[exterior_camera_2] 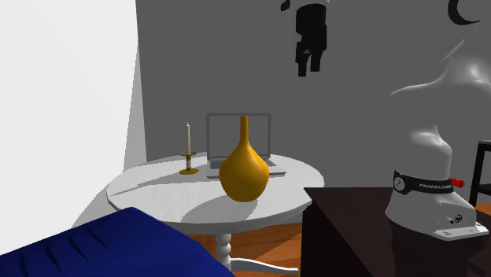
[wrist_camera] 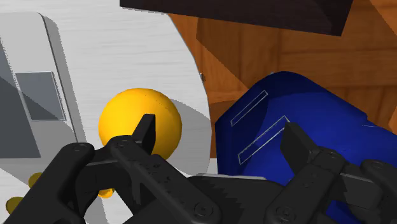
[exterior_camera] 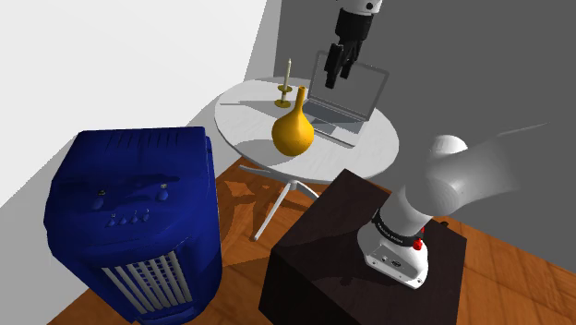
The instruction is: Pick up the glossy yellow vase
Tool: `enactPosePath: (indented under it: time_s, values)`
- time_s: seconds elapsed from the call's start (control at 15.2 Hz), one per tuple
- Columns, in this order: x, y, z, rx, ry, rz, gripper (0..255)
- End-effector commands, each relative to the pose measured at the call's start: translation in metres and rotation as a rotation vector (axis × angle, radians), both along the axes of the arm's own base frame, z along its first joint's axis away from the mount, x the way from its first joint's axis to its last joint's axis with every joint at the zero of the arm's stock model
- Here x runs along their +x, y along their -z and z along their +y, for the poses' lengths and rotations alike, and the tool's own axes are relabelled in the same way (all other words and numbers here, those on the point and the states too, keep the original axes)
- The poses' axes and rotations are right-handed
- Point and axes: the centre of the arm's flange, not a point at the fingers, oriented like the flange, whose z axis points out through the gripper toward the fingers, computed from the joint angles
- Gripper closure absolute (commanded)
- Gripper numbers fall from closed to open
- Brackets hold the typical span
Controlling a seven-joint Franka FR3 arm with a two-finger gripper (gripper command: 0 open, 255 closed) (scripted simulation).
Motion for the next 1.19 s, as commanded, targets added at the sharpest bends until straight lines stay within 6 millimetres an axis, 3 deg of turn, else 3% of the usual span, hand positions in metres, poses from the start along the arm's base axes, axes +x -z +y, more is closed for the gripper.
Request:
enactPosePath:
  time_s: [0.0,1.12]
  values:
    - [0.000,0.000,0.000,0.000,0.000,0.000,0]
    - [0.145,0.104,-0.123,0.021,0.144,-0.087,0]
